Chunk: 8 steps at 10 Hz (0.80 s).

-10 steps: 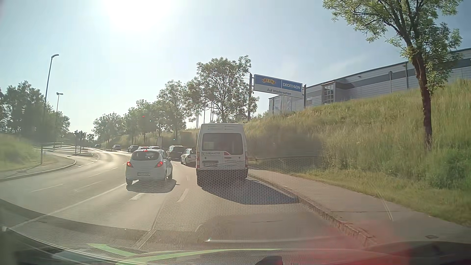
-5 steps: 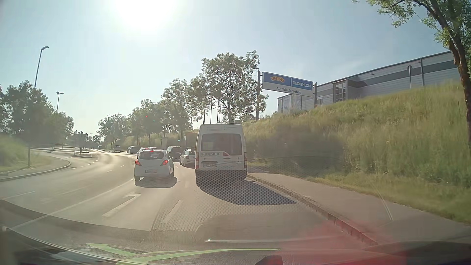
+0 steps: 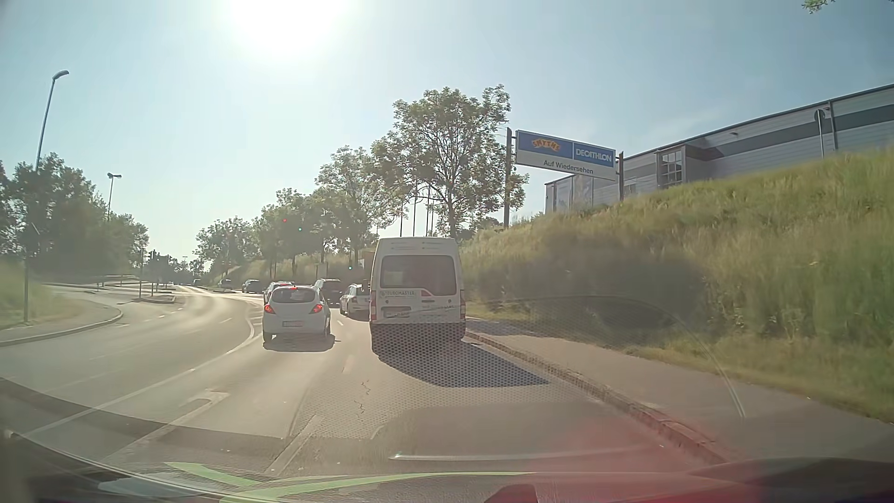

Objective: Follow the waypoints while adhering to traffic rules and regulations

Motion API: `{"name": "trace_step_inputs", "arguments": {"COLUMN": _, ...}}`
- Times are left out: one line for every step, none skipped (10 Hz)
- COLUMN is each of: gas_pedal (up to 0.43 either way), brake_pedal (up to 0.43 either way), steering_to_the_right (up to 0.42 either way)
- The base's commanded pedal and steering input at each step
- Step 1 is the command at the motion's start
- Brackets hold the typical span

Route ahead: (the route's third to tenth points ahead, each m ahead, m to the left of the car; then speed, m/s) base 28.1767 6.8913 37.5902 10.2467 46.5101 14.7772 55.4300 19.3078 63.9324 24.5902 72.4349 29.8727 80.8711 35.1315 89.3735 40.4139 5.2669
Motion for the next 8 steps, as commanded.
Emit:
{"name": "trace_step_inputs", "arguments": {"gas_pedal": 0.197, "brake_pedal": 0.0, "steering_to_the_right": -0.049}}
{"name": "trace_step_inputs", "arguments": {"gas_pedal": 0.197, "brake_pedal": 0.0, "steering_to_the_right": -0.049}}
{"name": "trace_step_inputs", "arguments": {"gas_pedal": 0.22, "brake_pedal": 0.0, "steering_to_the_right": -0.049}}
{"name": "trace_step_inputs", "arguments": {"gas_pedal": 0.248, "brake_pedal": 0.0, "steering_to_the_right": -0.05}}
{"name": "trace_step_inputs", "arguments": {"gas_pedal": 0.26, "brake_pedal": 0.0, "steering_to_the_right": -0.051}}
{"name": "trace_step_inputs", "arguments": {"gas_pedal": 0.26, "brake_pedal": 0.0, "steering_to_the_right": -0.053}}
{"name": "trace_step_inputs", "arguments": {"gas_pedal": 0.26, "brake_pedal": 0.0, "steering_to_the_right": -0.053}}
{"name": "trace_step_inputs", "arguments": {"gas_pedal": 0.26, "brake_pedal": 0.0, "steering_to_the_right": -0.056}}
